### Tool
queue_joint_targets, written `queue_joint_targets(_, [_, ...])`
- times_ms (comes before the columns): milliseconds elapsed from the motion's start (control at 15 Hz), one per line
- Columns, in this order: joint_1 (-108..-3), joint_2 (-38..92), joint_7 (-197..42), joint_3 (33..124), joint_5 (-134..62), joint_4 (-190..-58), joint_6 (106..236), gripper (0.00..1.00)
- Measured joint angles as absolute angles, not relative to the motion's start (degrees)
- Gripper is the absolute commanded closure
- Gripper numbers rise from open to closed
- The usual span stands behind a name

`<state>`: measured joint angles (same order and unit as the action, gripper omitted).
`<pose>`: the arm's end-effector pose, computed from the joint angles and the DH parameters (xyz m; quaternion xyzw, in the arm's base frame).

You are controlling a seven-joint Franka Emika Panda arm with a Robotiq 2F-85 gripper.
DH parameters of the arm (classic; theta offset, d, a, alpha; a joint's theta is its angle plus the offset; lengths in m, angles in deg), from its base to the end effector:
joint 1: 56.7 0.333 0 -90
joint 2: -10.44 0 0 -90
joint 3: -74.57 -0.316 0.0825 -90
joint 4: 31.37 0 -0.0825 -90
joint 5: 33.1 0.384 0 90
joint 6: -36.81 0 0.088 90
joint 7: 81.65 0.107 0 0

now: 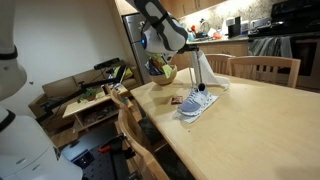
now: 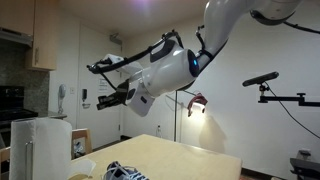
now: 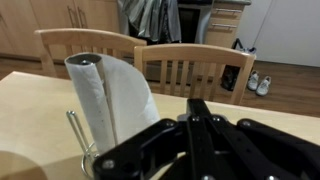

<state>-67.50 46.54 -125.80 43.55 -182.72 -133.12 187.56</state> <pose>0.6228 0.2091 0.2498 -0.0684 0.8217 0.0142 0.5656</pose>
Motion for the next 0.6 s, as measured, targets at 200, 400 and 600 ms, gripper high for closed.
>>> queue_joint_targets(200, [-71.7,42.6,-118.6,40.5,-182.6,-139.4,181.7,0.72])
queue_joint_targets(400, [-64.7,38.2,-110.0,49.3,-182.5,-143.7,185.9,0.50])
queue_joint_targets(600, [-65.0,38.4,-109.4,47.5,-182.5,-147.5,191.1,0.53])
